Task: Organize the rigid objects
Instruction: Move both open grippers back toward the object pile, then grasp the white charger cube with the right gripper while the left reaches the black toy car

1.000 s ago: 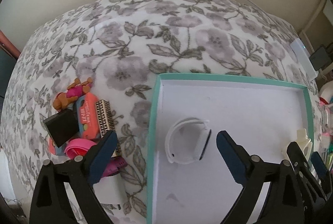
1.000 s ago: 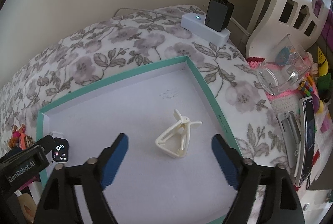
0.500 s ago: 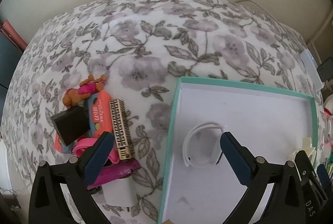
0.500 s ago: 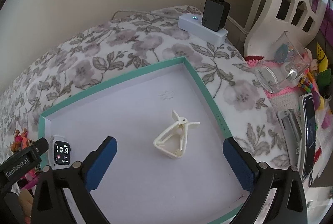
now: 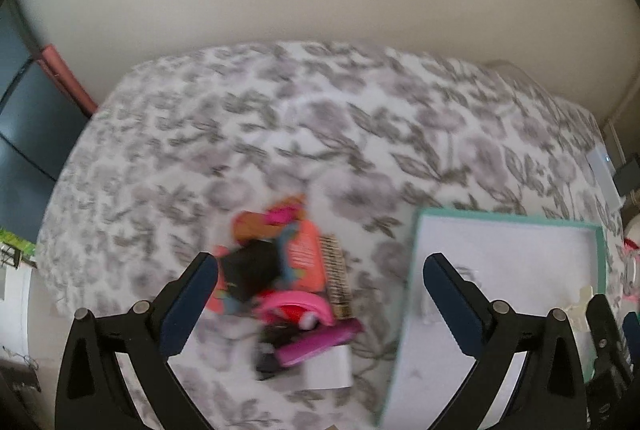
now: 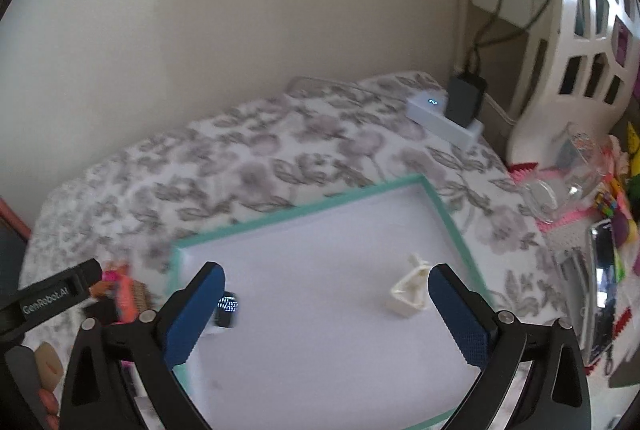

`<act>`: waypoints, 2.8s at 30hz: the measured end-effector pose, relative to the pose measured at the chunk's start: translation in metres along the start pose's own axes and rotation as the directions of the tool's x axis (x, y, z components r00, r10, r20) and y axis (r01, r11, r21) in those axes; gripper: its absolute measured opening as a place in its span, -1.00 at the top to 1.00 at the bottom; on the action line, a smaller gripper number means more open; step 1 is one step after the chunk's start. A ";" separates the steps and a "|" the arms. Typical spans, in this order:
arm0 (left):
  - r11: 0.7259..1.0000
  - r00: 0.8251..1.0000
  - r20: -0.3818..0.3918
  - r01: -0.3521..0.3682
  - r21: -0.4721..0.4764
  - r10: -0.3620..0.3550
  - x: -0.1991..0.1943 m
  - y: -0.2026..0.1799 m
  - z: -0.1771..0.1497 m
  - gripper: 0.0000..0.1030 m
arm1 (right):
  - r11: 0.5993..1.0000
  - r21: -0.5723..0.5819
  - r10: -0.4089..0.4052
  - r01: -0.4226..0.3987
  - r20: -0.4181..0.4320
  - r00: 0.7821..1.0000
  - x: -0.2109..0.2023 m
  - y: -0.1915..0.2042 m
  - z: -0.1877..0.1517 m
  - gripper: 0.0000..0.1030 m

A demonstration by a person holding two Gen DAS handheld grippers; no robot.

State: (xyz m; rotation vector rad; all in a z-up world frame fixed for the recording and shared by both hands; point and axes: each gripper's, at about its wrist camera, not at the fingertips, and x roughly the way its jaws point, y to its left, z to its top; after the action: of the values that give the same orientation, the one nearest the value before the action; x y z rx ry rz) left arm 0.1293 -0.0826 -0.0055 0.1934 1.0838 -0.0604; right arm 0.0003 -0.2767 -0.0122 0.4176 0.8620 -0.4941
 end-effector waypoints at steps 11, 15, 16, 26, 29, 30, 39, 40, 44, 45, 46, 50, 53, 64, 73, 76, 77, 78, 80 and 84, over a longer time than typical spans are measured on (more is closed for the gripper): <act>0.981 0.999 0.037 -0.011 -0.193 0.018 -0.022 0.108 -0.009 -0.99 | 0.980 -0.116 0.163 -0.164 -0.015 0.986 -0.025 0.081 -0.010 -1.00; 0.975 0.998 0.021 -0.052 -0.215 0.058 -0.014 0.130 -0.020 -0.99 | 0.963 -0.177 0.192 -0.203 -0.079 0.978 -0.014 0.111 -0.026 -1.00; 0.974 0.998 0.011 -0.056 -0.219 0.060 -0.009 0.136 -0.023 -0.99 | 0.959 -0.192 0.193 -0.208 -0.096 0.977 -0.010 0.118 -0.031 -1.00; 0.965 0.989 -0.136 -0.083 -0.250 0.050 0.046 0.162 -0.047 -0.99 | 0.932 -0.286 0.154 -0.224 -0.248 0.956 0.021 0.153 -0.073 -0.86; 0.970 0.983 -0.182 -0.044 -0.238 0.000 0.059 0.159 -0.052 -0.99 | 0.924 -0.310 0.131 -0.223 -0.291 0.948 0.032 0.160 -0.084 -0.71; 0.971 0.982 -0.185 -0.024 -0.240 -0.022 0.060 0.157 -0.053 -0.99 | 0.921 -0.319 0.124 -0.224 -0.303 0.945 0.035 0.162 -0.087 -0.68; 0.966 0.960 -0.248 0.067 -0.250 -0.131 0.074 0.140 -0.059 -0.99 | 0.905 -0.341 0.114 -0.253 -0.378 0.919 0.049 0.170 -0.102 -0.27; 0.967 0.958 -0.253 0.068 -0.247 -0.132 0.076 0.138 -0.060 -0.99 | 0.904 -0.346 0.109 -0.252 -0.382 0.918 0.050 0.172 -0.104 -0.23; 0.973 0.951 -0.282 0.064 -0.220 -0.126 0.081 0.129 -0.063 -0.99 | 0.895 -0.357 0.114 -0.267 -0.397 0.911 0.050 0.176 -0.107 -0.15; 0.973 0.949 -0.287 0.071 -0.220 -0.134 0.082 0.129 -0.064 -0.99 | 0.893 -0.360 0.115 -0.271 -0.398 0.910 0.050 0.177 -0.107 -0.14; 0.971 0.947 -0.288 0.077 -0.225 -0.142 0.082 0.128 -0.064 -0.99 | 0.890 -0.366 0.115 -0.271 -0.396 0.911 0.048 0.178 -0.107 -0.13; 0.973 0.950 -0.286 0.064 -0.224 -0.129 0.081 0.128 -0.065 -0.99 | 0.883 -0.368 0.127 -0.291 -0.409 0.904 0.049 0.181 -0.109 -0.07; 0.974 0.947 -0.293 0.065 -0.218 -0.129 0.083 0.127 -0.065 -0.99 | 0.882 -0.369 0.120 -0.292 -0.423 0.898 0.054 0.183 -0.114 0.00; 0.978 0.938 -0.318 0.078 -0.193 -0.138 0.089 0.117 -0.068 -0.99 | 0.873 -0.390 0.103 -0.293 -0.440 0.892 0.068 0.191 -0.126 0.10; 0.973 0.929 -0.328 0.106 -0.205 -0.170 0.093 0.116 -0.071 -0.99 | 0.880 -0.371 0.102 -0.296 -0.461 0.882 0.077 0.191 -0.131 0.11; 0.974 0.929 -0.324 0.117 -0.196 -0.177 0.092 0.117 -0.072 -0.98 | 0.890 -0.349 0.109 -0.295 -0.466 0.878 0.077 0.187 -0.129 0.11; 0.975 0.930 -0.322 0.121 -0.188 -0.178 0.092 0.115 -0.072 -0.98 | 0.893 -0.342 0.110 -0.294 -0.468 0.877 0.077 0.186 -0.129 0.11; 0.975 0.930 -0.321 0.123 -0.184 -0.178 0.090 0.113 -0.071 -0.98 | 0.896 -0.335 0.110 -0.292 -0.470 0.876 0.076 0.184 -0.128 0.11; 0.975 0.928 -0.325 0.129 -0.180 -0.183 0.089 0.111 -0.070 -0.98 | 0.898 -0.331 0.109 -0.288 -0.468 0.877 0.074 0.176 -0.123 0.11; 0.972 0.924 -0.325 0.149 -0.180 -0.202 0.087 0.109 -0.071 -0.98 | 0.903 -0.306 0.134 -0.302 -0.467 0.874 0.067 0.169 -0.117 0.11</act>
State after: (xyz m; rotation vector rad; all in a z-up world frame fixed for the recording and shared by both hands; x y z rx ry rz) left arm 0.1238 0.0415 -0.1000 -0.0358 1.4461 -0.1079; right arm 0.0618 -0.0932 -0.1087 0.2735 1.2988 -0.0074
